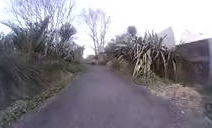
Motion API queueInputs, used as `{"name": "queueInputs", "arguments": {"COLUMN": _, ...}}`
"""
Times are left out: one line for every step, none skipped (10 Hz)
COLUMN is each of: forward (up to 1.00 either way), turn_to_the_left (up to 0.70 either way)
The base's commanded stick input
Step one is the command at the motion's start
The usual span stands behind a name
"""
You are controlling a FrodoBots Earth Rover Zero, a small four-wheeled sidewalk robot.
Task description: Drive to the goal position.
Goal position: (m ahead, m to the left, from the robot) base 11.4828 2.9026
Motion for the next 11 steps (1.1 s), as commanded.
{"name": "queueInputs", "arguments": {"forward": 0.70, "turn_to_the_left": 0.00}}
{"name": "queueInputs", "arguments": {"forward": 0.70, "turn_to_the_left": 0.00}}
{"name": "queueInputs", "arguments": {"forward": 0.70, "turn_to_the_left": 0.00}}
{"name": "queueInputs", "arguments": {"forward": 0.70, "turn_to_the_left": 0.00}}
{"name": "queueInputs", "arguments": {"forward": 0.70, "turn_to_the_left": 0.00}}
{"name": "queueInputs", "arguments": {"forward": 0.70, "turn_to_the_left": 0.00}}
{"name": "queueInputs", "arguments": {"forward": 0.70, "turn_to_the_left": -0.35}}
{"name": "queueInputs", "arguments": {"forward": 0.70, "turn_to_the_left": -0.35}}
{"name": "queueInputs", "arguments": {"forward": 0.70, "turn_to_the_left": -0.35}}
{"name": "queueInputs", "arguments": {"forward": 0.70, "turn_to_the_left": -0.35}}
{"name": "queueInputs", "arguments": {"forward": 0.70, "turn_to_the_left": -0.35}}
